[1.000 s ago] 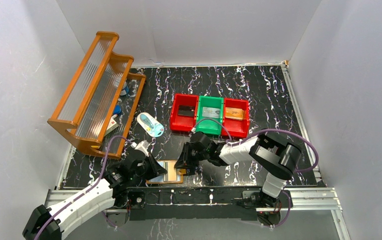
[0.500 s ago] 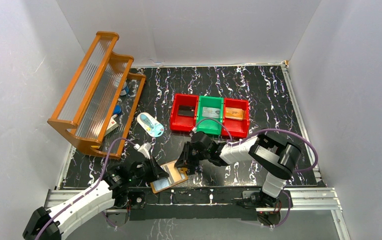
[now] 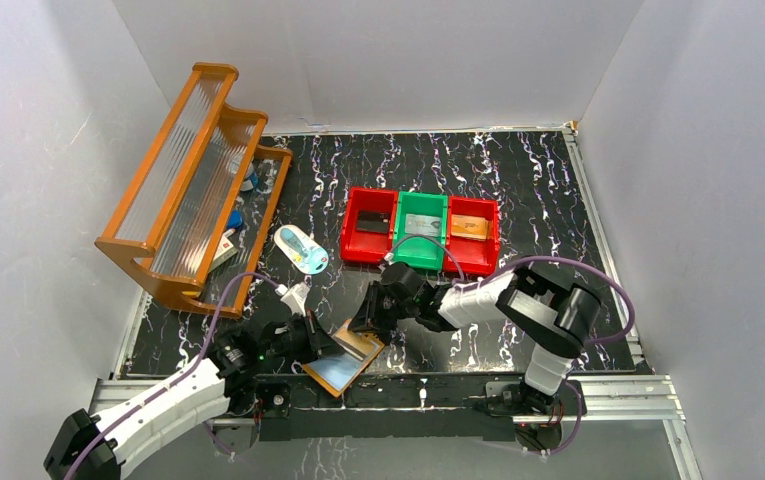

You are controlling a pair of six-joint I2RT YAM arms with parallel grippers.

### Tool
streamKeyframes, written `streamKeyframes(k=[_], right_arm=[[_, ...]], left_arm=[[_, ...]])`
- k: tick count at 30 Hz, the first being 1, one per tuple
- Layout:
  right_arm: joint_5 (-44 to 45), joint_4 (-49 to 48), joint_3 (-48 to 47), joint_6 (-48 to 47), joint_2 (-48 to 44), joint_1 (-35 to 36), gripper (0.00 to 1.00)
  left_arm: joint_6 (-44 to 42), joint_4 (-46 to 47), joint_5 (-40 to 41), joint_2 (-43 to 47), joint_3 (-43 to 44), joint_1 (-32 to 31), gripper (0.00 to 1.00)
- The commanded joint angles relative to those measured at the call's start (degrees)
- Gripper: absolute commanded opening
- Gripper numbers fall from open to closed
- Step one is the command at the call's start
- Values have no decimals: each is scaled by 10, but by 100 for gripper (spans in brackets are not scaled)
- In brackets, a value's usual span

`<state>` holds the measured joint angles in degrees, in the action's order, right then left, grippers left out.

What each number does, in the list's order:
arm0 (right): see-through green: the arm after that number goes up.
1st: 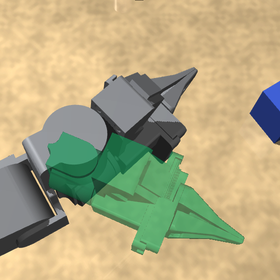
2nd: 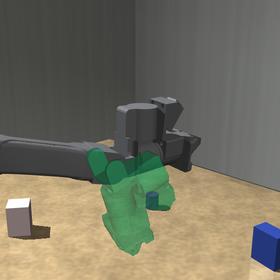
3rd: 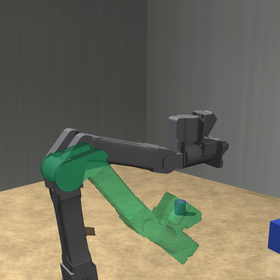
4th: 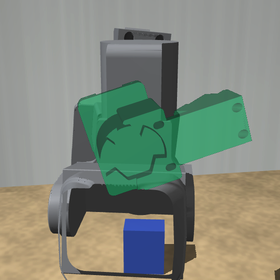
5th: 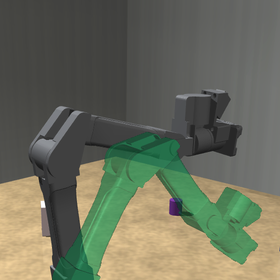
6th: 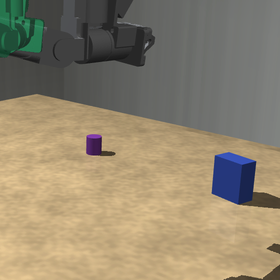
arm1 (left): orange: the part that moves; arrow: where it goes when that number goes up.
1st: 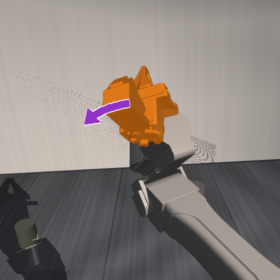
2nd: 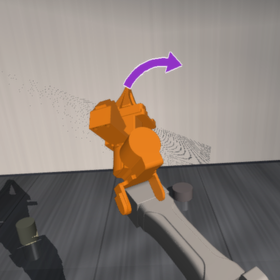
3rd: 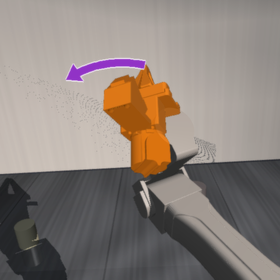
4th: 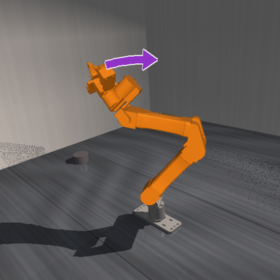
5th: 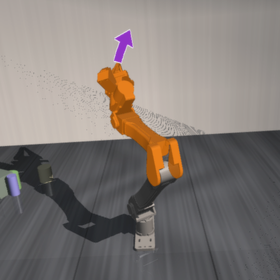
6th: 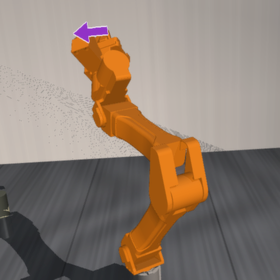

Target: Take the credit cards out of the card holder

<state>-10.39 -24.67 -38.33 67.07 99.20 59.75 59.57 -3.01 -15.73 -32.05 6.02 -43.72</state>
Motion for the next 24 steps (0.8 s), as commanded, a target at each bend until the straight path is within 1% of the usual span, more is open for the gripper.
streamKeyframes(k=[1,6,9,12,14,16,17,19,21,24], right_arm=[[40,158,-11,-64,-20,9,28],[79,239,-60,-136,-78,10,34],[95,276,-75,-154,-114,10,38],[85,286,-67,-139,-138,10,41],[55,242,-37,-115,-157,13,42],[35,189,11,-76,-175,23,43],[30,168,28,-59,-181,29,43],[30,139,48,-29,-184,48,46],[35,117,56,-11,-175,71,49],[42,92,53,10,-138,98,49]], left_arm=[[-19,-52,69,1,37,3,0],[-71,-120,81,-11,82,3,1],[-92,-145,82,-34,117,3,24],[-111,-165,91,-64,144,2,44],[-125,-180,117,-82,161,2,61],[-144,-189,151,-110,182,3,74],[-155,-189,163,-128,192,3,78],[-173,-188,177,-171,212,3,83],[-186,-180,171,-217,228,3,85],[-189,-163,158,-270,231,4,86]])
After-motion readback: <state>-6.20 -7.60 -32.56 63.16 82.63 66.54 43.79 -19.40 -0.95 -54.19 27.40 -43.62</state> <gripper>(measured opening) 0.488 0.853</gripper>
